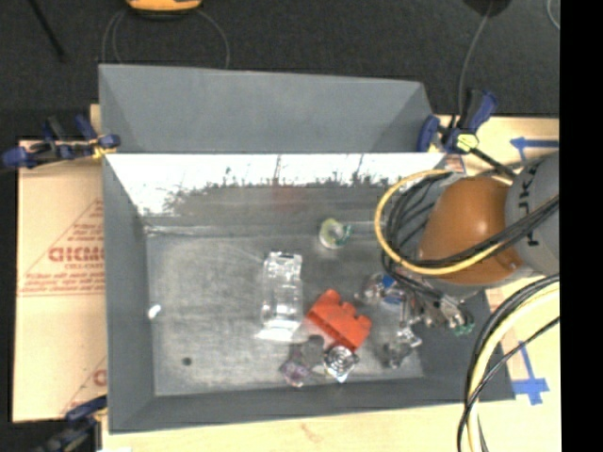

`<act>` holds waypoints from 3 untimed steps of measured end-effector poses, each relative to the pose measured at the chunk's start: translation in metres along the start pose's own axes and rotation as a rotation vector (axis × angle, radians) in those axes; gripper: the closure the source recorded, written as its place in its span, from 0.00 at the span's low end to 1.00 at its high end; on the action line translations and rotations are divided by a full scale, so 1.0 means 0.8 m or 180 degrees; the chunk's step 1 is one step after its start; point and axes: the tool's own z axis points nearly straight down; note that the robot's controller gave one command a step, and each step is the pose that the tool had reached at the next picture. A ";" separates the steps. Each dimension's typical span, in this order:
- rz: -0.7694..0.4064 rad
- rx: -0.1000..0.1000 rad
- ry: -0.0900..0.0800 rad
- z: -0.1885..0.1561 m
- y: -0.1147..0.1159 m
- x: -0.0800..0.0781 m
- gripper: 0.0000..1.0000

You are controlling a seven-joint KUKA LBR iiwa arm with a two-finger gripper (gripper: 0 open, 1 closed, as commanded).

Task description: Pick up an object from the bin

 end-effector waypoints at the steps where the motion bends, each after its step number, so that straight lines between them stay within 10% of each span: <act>1: -0.0425 0.0014 -0.0029 -0.001 0.071 -0.024 0.00; 2: -0.0096 0.0017 -0.0051 -0.001 0.116 -0.017 0.00; 3: -0.0113 0.0021 -0.0084 -0.004 0.116 -0.021 1.00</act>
Offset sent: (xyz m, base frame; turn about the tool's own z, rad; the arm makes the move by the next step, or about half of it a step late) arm -0.0064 0.0623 -0.0039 -0.1312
